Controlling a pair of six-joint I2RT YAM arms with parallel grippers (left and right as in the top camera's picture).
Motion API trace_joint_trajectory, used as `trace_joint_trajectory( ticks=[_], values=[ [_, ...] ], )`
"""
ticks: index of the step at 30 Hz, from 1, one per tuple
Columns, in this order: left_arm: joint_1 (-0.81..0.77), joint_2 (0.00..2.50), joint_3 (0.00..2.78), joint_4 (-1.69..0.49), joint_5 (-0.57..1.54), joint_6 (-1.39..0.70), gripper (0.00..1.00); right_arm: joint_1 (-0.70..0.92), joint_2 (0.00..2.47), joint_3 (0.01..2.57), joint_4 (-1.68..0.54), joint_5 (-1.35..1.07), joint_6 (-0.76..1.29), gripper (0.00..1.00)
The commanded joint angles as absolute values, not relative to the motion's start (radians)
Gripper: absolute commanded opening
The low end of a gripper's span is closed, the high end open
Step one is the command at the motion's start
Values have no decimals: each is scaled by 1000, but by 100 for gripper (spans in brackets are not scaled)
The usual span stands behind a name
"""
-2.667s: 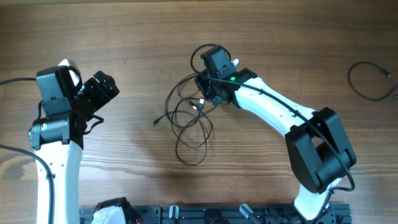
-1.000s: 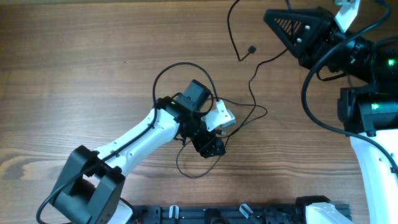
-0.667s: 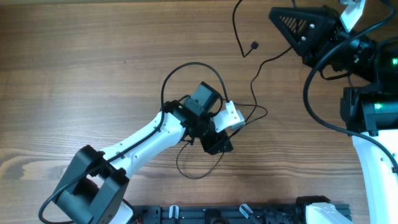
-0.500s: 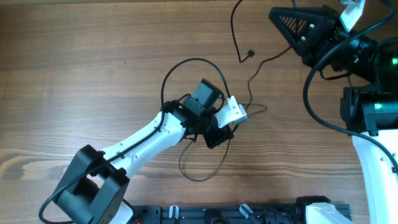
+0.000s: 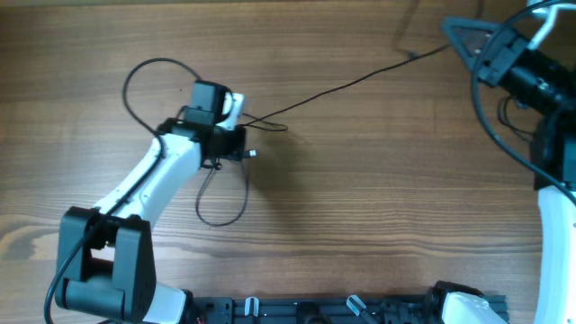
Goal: Untangle cables
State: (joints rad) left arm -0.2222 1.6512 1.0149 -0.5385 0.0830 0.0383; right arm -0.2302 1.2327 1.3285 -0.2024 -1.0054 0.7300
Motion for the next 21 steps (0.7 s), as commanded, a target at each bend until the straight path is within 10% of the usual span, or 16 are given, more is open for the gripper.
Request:
trace_joint_trajectory(
  ticks=[1,8,10,12,14,18,21],
  values=[
    [-107,1658,1014,-566,36,10,4,-343,1220,1341,-288,-910,641,4],
    [-8,1658,1014,-582,44,9,4,-459,1220,1340,-441,-702,603,4],
    [23,1658,1014,-575,239,15,31,-492,1220,1340,-491,-649,600,4],
    [37,1658,1014,-576,546,25,99,-509,1220,1340,-505,-647,577,4],
    [38,1658,1015,-573,717,25,99,-510,1220,1340,-511,-646,575,4],
    [67,1657,1015,-555,524,44,48,-510,1220,1340,-513,-524,524,4],
    [88,1657,1015,-554,519,35,51,-514,1220,1340,-463,-346,438,4]
  ],
)
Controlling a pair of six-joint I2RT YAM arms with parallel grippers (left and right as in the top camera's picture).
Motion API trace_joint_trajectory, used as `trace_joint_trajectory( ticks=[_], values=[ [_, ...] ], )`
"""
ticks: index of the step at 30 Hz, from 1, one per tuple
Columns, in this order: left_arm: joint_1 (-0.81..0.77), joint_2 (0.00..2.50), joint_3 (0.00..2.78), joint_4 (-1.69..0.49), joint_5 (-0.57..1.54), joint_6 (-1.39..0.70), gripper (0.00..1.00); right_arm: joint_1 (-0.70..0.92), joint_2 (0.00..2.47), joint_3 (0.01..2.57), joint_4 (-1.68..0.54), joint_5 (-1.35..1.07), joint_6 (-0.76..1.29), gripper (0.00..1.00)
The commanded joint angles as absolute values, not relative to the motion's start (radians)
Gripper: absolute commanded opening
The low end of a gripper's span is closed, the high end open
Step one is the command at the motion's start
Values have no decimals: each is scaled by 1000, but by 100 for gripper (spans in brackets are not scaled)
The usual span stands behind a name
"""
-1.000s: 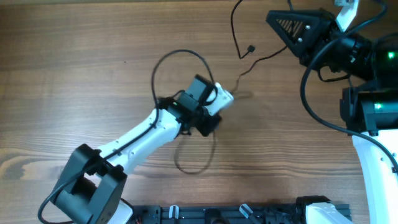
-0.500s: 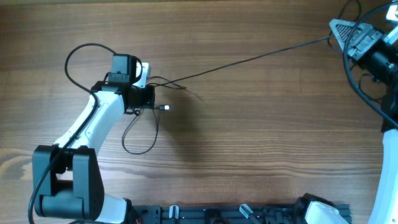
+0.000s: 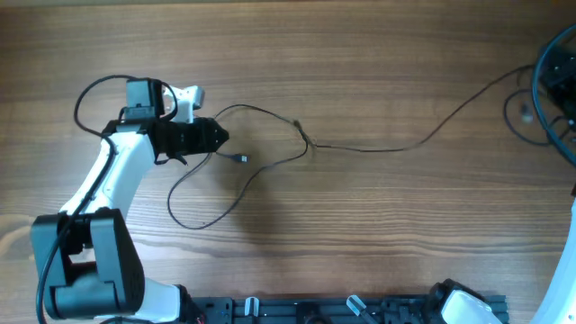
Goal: Untangle cables
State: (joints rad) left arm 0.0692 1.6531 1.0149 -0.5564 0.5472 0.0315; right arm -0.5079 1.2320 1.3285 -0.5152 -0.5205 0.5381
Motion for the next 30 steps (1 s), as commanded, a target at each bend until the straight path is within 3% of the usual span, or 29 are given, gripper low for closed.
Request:
trace_joint_trajectory(
  ticks=[1,4,6,10,21,22,23,24,26,30],
  values=[
    [88,1657,1015,-554,519,35,54,-527,1220,1340,-409,-349,421,4],
    [87,1657,1015,-558,526,36,54,-602,1220,1340,-200,-524,495,4],
    [87,1657,1015,-571,526,36,51,-711,1224,1340,-89,-513,625,4],
    [87,1657,1015,-574,526,36,51,-928,1311,1340,-136,-547,630,4],
    [87,1657,1015,-638,527,36,48,-983,1731,1340,-153,-833,685,6],
    [87,1657,1015,-638,534,36,48,-983,1751,1340,-212,-807,693,36],
    [87,1657,1015,-640,545,36,48,-982,1761,1340,-311,-711,789,89],
    [87,1657,1015,-642,550,36,48,-981,1761,1340,-439,-605,904,100],
    [74,1657,1015,-645,549,36,48,-977,1761,1340,-620,-474,972,100],
    [36,1657,1015,-644,549,36,48,-935,1761,1340,-824,-517,1021,100]
  ],
)
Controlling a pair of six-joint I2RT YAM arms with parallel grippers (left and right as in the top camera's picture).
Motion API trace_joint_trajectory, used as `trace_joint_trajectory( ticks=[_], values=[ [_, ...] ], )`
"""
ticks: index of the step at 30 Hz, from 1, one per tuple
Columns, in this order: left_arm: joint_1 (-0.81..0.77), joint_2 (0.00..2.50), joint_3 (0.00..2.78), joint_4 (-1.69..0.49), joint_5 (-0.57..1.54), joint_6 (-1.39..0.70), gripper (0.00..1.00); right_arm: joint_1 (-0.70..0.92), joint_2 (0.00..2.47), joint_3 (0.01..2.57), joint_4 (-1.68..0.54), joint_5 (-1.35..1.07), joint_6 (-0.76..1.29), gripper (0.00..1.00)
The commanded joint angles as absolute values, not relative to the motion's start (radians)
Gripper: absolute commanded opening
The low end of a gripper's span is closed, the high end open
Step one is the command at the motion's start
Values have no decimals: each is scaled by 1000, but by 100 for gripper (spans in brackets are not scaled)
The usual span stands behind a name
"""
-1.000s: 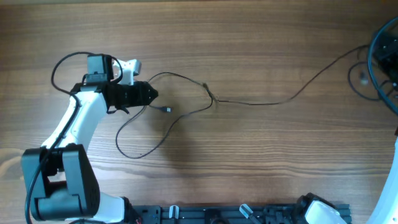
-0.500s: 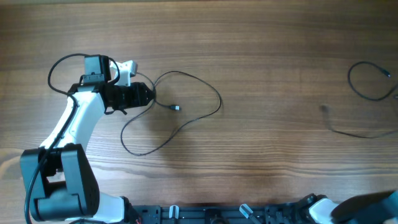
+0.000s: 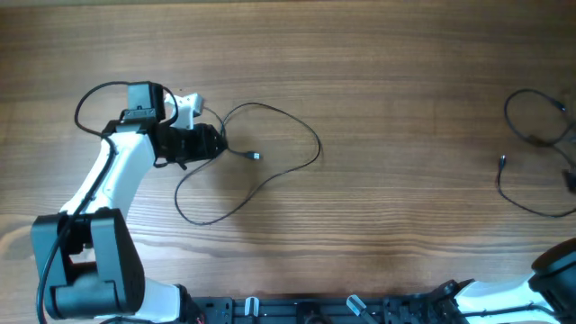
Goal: Untangle cables
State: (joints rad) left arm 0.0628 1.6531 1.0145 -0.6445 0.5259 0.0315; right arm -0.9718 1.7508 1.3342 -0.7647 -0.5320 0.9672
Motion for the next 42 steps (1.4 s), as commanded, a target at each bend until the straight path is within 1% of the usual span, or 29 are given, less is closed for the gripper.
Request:
trace_joint_trajectory(
  ticks=[1,3,5,6,9,10,11,12,15,18,20,26,29,30,32,34,37,42],
  values=[
    [22,1657,1015,-644,549,36,48,-916,1761,1340,-889,-517,1020,100],
    [6,1657,1015,-645,549,36,48,-891,1761,1340,-987,-492,1002,100],
    [-6,1657,1015,-642,549,36,48,-854,1761,1340,-1066,-487,911,100],
    [-12,1657,1015,-639,549,36,48,-814,1761,1340,-1065,-494,772,99],
    [-18,1657,1015,-637,549,36,47,-725,1761,1340,-1025,-471,503,81],
    [-18,1657,1015,-641,549,36,47,-688,1761,1338,-1002,-436,423,66],
    [-18,1657,1015,-645,549,36,47,-639,1762,1333,-971,-390,354,41],
    [-18,1657,1015,-648,549,36,47,-585,1762,1333,-931,-351,301,4],
    [-18,1657,1015,-648,553,36,47,-480,1764,1333,-762,-313,286,4],
    [-18,1657,1015,-646,587,36,47,-395,1795,1333,-632,-114,271,4],
    [-18,1657,1015,-641,586,36,47,-369,1833,1333,-576,-22,228,4],
    [-18,1657,1015,-645,587,36,47,-369,1935,1333,-450,42,216,4],
    [-18,1657,1015,-644,587,16,47,-369,2023,1333,-415,44,128,4],
    [-18,1657,1015,-645,587,16,47,-369,2038,1333,-405,45,106,4],
    [-18,1657,1015,-645,587,13,47,-369,2066,1333,-359,48,-9,4],
    [-30,1657,1015,-645,587,13,47,-374,2080,1333,-306,49,-52,4],
    [-58,1657,1015,-640,586,13,47,-398,2109,1333,-256,49,-52,4],
    [-106,1657,1015,-610,586,13,47,-497,2191,1333,-272,50,-25,4]
  ],
)
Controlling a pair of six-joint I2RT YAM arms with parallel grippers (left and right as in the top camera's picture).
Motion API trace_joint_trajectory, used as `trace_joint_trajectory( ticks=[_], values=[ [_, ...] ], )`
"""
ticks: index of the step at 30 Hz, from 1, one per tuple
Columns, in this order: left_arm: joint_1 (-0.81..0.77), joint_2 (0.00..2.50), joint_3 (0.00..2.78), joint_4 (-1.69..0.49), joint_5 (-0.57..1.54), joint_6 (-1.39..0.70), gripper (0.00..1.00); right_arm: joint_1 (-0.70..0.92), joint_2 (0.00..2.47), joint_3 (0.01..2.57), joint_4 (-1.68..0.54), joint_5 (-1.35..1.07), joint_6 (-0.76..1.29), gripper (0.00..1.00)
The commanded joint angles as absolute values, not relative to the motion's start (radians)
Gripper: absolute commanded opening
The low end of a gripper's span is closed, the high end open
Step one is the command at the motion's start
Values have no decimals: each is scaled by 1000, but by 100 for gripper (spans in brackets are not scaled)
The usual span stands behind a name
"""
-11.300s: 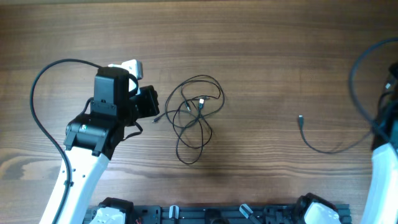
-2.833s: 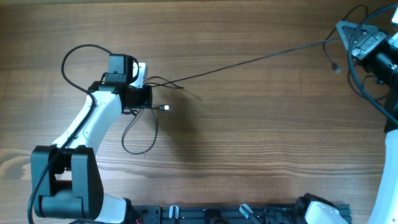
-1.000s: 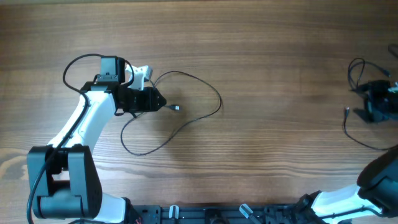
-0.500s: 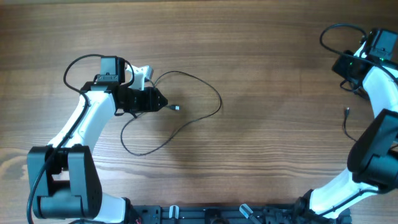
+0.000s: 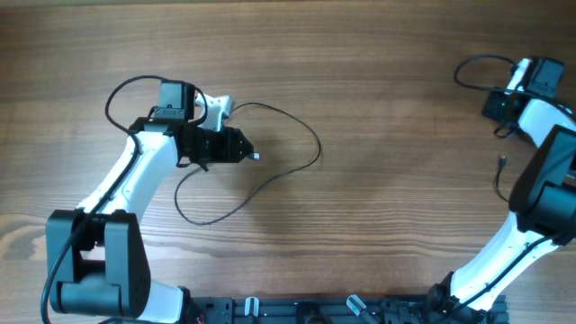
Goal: Untangle cables
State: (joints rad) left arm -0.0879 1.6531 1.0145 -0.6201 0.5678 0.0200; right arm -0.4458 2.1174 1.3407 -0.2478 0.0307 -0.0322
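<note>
A thin black cable (image 5: 306, 135) lies in a wide loop at centre left, its small connector (image 5: 256, 157) just in front of my left gripper (image 5: 245, 146). The left gripper points right over the cable's near strand, and its jaws are too dark to read. A second black cable (image 5: 468, 63) curls at the far right, and its connector (image 5: 501, 162) lies lower down. My right gripper (image 5: 493, 103) sits at that curl and seems shut on this second cable. A wide stretch of bare wood separates the two cables.
The wooden table (image 5: 387, 207) runs to every edge of the view. My right arm (image 5: 531, 198) rises along the right side and hides part of the second cable. A black rail (image 5: 342, 310) lines the front edge.
My left gripper has moved right, up to the connector, while the left cable kept its shape. My right arm has come back into view at the upper right, and the right cable's loop now lies further up and left.
At first both grippers held one taut tangled line between them across the table. Then my left gripper stood further left, the right arm was leaving the view, and the line had gone slack. Later the cables lay apart, one on each side. Now each gripper is at its own cable.
</note>
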Motion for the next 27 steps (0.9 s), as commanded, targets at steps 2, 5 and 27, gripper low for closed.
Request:
trace_joint_trajectory(
  ticks=[2,5,27],
  values=[
    [-116,1657,1015,-610,586,13,47,-546,2194,1333,-271,60,17,4],
    [-117,1657,1015,-610,586,13,47,-688,2194,1333,-276,81,114,4],
    [-117,1657,1015,-610,586,14,46,-627,2175,1337,-430,-420,523,18]
  ],
)
